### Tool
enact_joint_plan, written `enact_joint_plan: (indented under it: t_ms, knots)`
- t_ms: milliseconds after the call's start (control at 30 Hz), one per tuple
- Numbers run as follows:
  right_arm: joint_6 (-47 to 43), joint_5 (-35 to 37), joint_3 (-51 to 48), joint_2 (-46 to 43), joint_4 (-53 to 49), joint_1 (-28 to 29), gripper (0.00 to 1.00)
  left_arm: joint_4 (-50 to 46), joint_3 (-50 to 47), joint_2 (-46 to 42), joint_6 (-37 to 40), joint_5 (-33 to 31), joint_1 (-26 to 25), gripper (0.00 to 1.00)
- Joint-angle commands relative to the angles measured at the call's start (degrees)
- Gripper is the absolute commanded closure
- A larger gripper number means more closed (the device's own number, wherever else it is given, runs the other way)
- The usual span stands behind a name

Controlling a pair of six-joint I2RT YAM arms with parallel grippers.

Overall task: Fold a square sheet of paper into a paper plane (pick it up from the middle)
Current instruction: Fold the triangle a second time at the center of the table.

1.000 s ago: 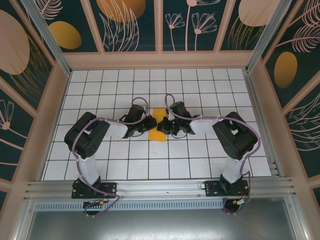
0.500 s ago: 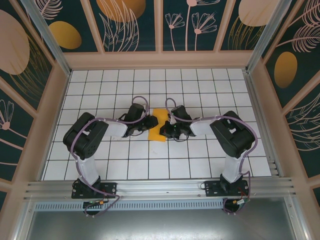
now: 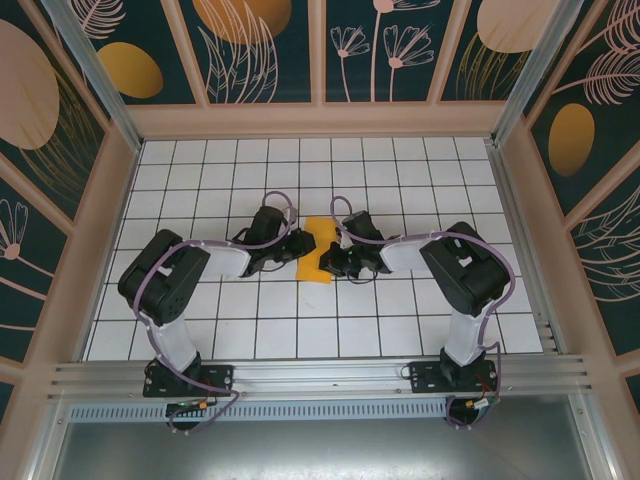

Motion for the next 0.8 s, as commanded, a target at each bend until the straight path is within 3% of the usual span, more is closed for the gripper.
enact_joint_plan:
  t_ms: [0, 167, 433, 633, 767]
  knots:
    - [-1.19, 4.24, -0.90, 2.22, -6.27, -0.25, 1.00, 2.13, 0.16, 2.98, -1.52, -0.17, 0.21, 0.85]
    - [-1.86, 4.69, -1.22, 2.00, -7.85, -0.21, 1.00, -5.70, 1.54, 4.89, -0.69, -8.66, 0.26, 0.87]
    - [-3.84, 5.81, -1.93, 1.40, -11.44, -0.21, 1.00, -9.16, 3.33, 5.99, 0.43, -12.83, 0.43, 0.87]
    - [-5.21, 4.99, -2.25, 0.99, -12.57, -0.66, 1.00, -18.33, 9.25, 6.87, 1.49, -16.69, 0.60, 0.87]
    - [-4.87, 3.90, -2.96, 0.17, -12.44, -0.90, 1.00, -17.88, 9.04, 6.58, 1.63, -15.29, 2.40, 0.86]
